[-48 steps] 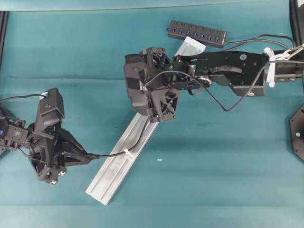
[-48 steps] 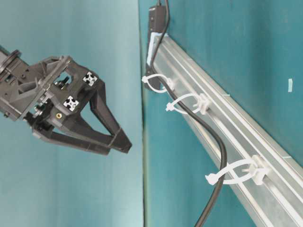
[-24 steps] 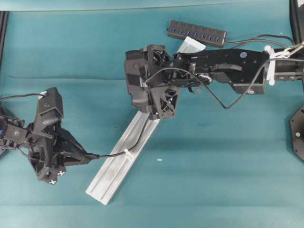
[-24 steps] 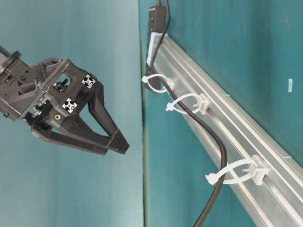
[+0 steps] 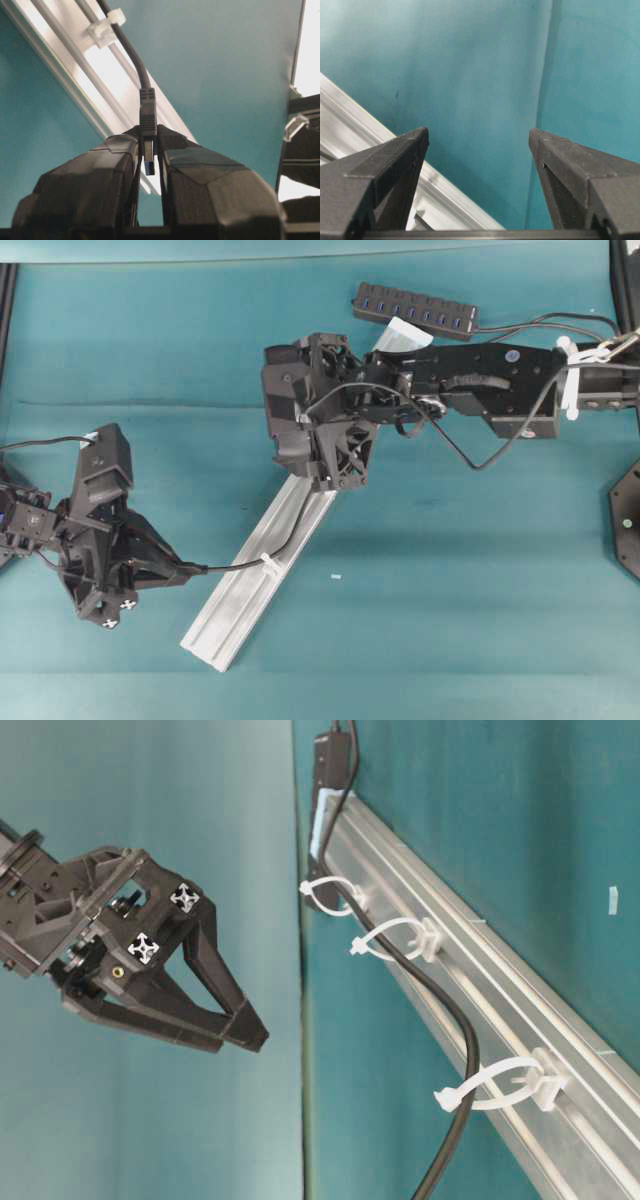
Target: Pass the USB cable through three rings with both arms.
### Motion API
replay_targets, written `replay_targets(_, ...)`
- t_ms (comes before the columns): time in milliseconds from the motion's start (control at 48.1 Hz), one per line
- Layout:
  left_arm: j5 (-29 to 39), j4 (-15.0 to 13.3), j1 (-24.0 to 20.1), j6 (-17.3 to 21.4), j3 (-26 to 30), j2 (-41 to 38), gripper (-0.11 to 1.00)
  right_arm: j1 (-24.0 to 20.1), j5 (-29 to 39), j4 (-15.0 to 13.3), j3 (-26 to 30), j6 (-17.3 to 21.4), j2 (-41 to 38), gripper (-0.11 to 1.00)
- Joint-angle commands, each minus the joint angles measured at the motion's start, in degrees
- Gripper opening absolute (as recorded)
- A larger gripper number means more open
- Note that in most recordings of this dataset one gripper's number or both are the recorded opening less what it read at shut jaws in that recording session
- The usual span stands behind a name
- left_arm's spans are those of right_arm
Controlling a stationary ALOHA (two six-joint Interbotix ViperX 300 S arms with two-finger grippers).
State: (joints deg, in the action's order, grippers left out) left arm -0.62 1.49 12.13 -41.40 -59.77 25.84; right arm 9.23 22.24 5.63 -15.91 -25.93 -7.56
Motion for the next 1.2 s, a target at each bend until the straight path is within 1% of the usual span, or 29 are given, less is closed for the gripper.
replay_targets(0,-0.26,0.09,0.18,0.09,0.88,1.67,0.09,-0.26,-0.53,0.0,0.44,0.7,0.53,0.87)
replay_targets(436,-0.26,0.09,0.18,0.0,1.05,1.67,0.09,-0.62,-0.53,0.18,0.26,0.79,0.62,0.86)
replay_targets(706,-0.26,0.09,0.0,0.09,0.97,1.67,0.09,-0.62,-0.44,0.09,0.18,4.57,0.53,0.86)
replay_targets(976,-0.18,0.18,0.0,0.09,0.88,1.49,0.09,-0.97,-0.44,0.09,-0.88,4.92,1.05,0.86)
replay_targets(1018,-0.18,0.09,0.0,0.09,0.79,1.58,0.12,-1.14,-0.44,0.09,-0.97,4.92,1.14,0.86)
replay_targets(1039,-0.09,0.09,0.0,0.09,0.79,1.49,0.16,-1.14,-0.44,0.09,-1.05,4.92,1.14,0.86)
replay_targets(1101,0.79,0.09,0.0,0.09,0.79,1.58,0.32,-1.41,-0.53,0.09,-1.14,5.01,1.14,0.86)
replay_targets(1184,2.29,0.18,0.0,0.09,0.79,1.67,0.57,-1.58,-0.53,0.09,-1.14,5.1,1.14,0.86)
